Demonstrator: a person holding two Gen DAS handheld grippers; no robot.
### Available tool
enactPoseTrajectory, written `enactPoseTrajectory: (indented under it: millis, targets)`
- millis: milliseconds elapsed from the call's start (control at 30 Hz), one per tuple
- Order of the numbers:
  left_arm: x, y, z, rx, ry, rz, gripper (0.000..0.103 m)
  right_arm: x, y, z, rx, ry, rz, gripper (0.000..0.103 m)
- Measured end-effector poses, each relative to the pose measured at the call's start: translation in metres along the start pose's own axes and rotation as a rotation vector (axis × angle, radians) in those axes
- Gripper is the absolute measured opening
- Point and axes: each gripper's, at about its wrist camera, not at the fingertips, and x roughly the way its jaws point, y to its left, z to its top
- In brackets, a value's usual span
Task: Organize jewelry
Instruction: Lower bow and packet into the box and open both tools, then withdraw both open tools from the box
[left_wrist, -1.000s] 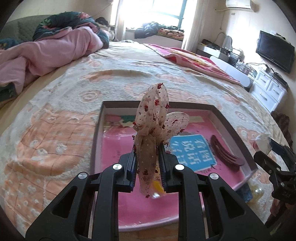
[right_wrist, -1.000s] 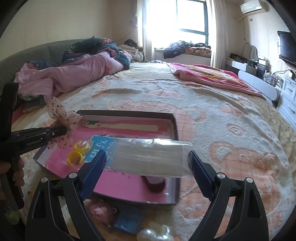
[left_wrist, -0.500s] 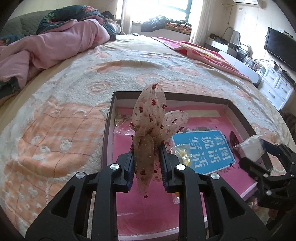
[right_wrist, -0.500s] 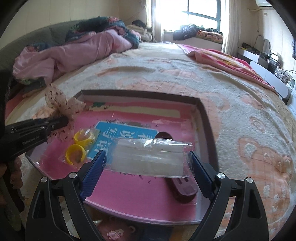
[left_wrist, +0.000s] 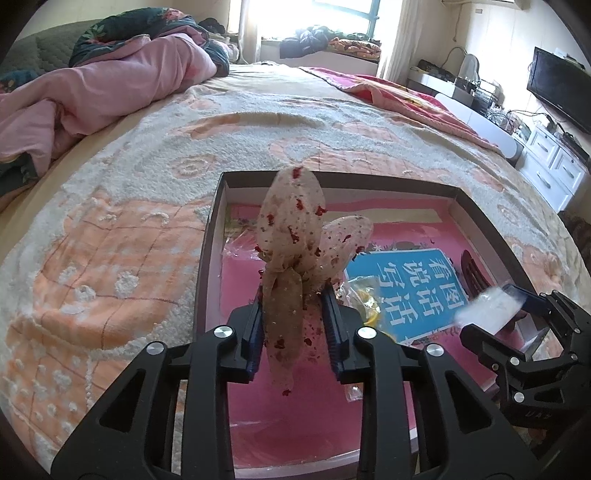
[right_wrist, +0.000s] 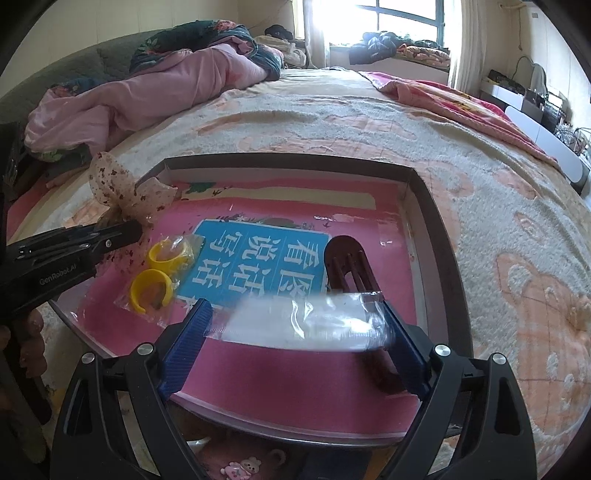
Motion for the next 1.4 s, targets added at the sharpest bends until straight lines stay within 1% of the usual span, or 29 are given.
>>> enactPoseTrajectory:
  millis: [133,233,300,333,400,467,533,667,700,767,833,900,1067,1233,1400]
  targets:
    - [0.000,-0.001,-0.001,0.001,0.004,-0.003,0.026,-0.003,-0.002,-0.001,0.015,-0.015,0.003,0.090]
    - [-0.002,-0.002,-0.002,0.002,0.002,-0.005,0.033,-0.009,-0.004,-0.003,0.030,-0.037,0.010,0.091]
    - [-0.005,-0.004,-0.002,0.005,-0.003,-0.004,0.040,-0.014,-0.006,-0.004,0.042,-0.052,0.012,0.092]
    - [-0.007,-0.005,-0.003,0.014,-0.011,0.005,0.041,-0.017,-0.006,-0.004,0.045,-0.060,0.012,0.093]
    - [-0.011,-0.008,-0.002,0.024,-0.025,0.013,0.048,-0.023,-0.007,-0.005,0.054,-0.084,0.006,0.094]
    - [-0.016,-0.008,-0.001,0.019,-0.038,0.007,0.053,-0.030,-0.008,-0.006,0.060,-0.109,0.002,0.094]
    - [-0.023,-0.010,-0.001,0.026,-0.061,0.023,0.057,-0.037,-0.010,-0.007,0.066,-0.134,-0.005,0.095]
    - [-0.037,-0.011,0.001,0.015,-0.098,0.017,0.071,-0.055,-0.016,-0.007,0.077,-0.195,-0.019,0.095]
    - [-0.040,-0.011,0.001,0.011,-0.103,0.012,0.081,-0.060,-0.018,-0.007,0.079,-0.212,-0.022,0.095]
    - [-0.047,-0.011,0.000,0.001,-0.123,0.008,0.088,-0.069,-0.021,-0.008,0.084,-0.241,-0.032,0.096]
    - [-0.055,-0.012,0.000,-0.003,-0.138,-0.008,0.088,-0.077,-0.024,-0.009,0.087,-0.262,-0.041,0.096]
    - [-0.062,-0.013,-0.001,-0.002,-0.152,-0.014,0.091,-0.086,-0.026,-0.010,0.088,-0.285,-0.053,0.096]
    - [-0.080,-0.019,-0.006,0.011,-0.204,-0.004,0.091,-0.103,-0.029,-0.014,0.082,-0.318,-0.069,0.096]
    - [-0.099,-0.021,-0.010,0.003,-0.249,-0.012,0.092,-0.120,-0.029,-0.020,0.073,-0.342,-0.077,0.096]
    - [-0.112,-0.024,-0.015,0.018,-0.284,-0.009,0.092,-0.131,-0.028,-0.026,0.065,-0.358,-0.076,0.096]
